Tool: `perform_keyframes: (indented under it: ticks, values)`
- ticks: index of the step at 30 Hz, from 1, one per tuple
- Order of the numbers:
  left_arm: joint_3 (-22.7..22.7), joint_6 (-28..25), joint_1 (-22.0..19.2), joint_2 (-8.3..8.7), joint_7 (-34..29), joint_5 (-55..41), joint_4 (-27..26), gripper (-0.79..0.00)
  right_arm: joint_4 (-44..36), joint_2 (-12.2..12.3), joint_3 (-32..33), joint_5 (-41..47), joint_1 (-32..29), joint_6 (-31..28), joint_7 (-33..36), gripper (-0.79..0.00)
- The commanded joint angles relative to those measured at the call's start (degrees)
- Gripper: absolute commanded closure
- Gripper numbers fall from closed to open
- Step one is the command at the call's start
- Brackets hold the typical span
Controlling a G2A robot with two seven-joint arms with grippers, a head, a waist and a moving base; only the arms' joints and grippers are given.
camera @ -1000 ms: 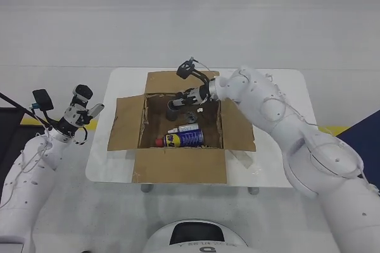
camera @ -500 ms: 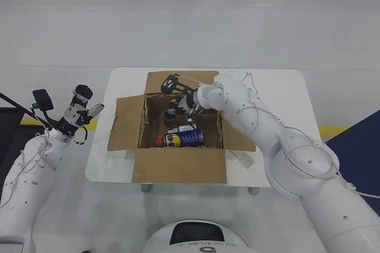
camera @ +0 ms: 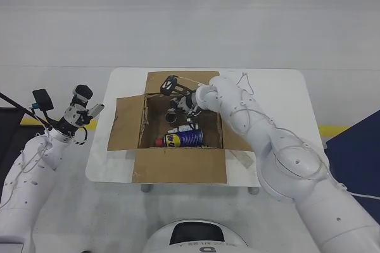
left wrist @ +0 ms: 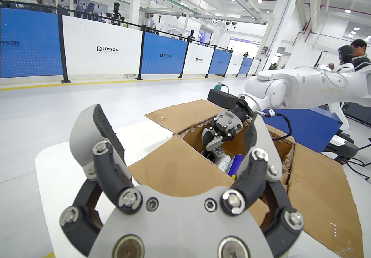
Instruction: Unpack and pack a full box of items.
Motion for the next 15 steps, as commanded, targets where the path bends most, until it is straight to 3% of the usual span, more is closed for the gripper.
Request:
perform_keyframes:
  ticks: [1, 3, 9, 15]
  values:
    - [0.0, 0.0, 0.0, 0.0, 0.0, 0.0, 0.0, -0.785, 0.4, -0.1, 0.3, -0.2, 0.3, -1.0, -0.8, -0.345]
    - [0.0, 0.0, 0.0, 0.0, 0.0, 0.0, 0.0, -0.785, 0.7, -0.1, 0.8, -0.2, 0.8, -2.1, -1.9, -0.406]
    - [0.0, 0.0, 0.0, 0.0, 0.0, 0.0, 0.0, -0.785, 3.5, 1.6, 4.9, 5.5, 3.9, -16.8, -8.8, -0.379]
    - [0.0, 0.0, 0.0, 0.0, 0.0, 0.0, 0.0, -0.785, -0.9, 6.3, 7.7, 8.7, 5.2, -16.9, -14.3, -0.416]
